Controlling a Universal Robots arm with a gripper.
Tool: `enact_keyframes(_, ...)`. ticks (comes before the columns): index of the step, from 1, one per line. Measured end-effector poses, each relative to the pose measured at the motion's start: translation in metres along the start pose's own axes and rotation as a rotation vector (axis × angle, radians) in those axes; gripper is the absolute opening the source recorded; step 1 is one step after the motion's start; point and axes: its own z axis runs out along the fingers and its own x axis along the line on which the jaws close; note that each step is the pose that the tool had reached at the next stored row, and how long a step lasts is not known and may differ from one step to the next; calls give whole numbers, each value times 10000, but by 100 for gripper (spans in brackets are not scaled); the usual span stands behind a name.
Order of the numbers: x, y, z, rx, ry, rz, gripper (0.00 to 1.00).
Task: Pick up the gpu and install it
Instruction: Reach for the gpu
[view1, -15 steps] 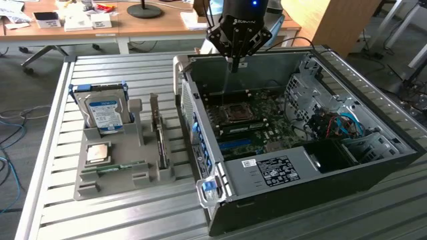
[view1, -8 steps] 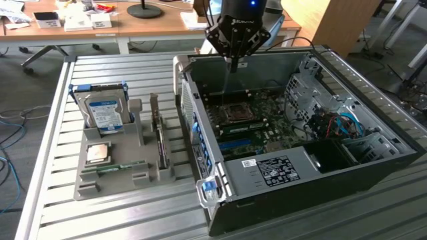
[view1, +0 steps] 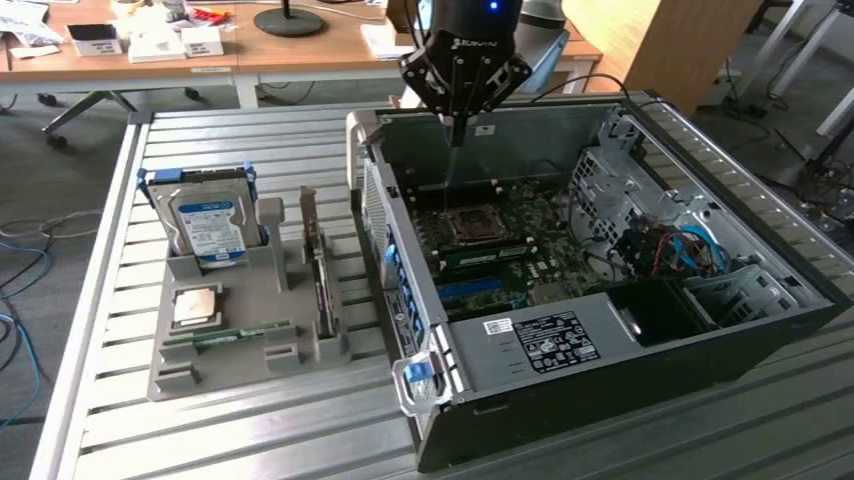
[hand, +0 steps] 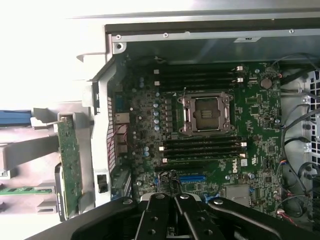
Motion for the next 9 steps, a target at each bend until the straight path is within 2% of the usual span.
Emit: enact_keyframes(9,64,-5,-2,1,0,0,11)
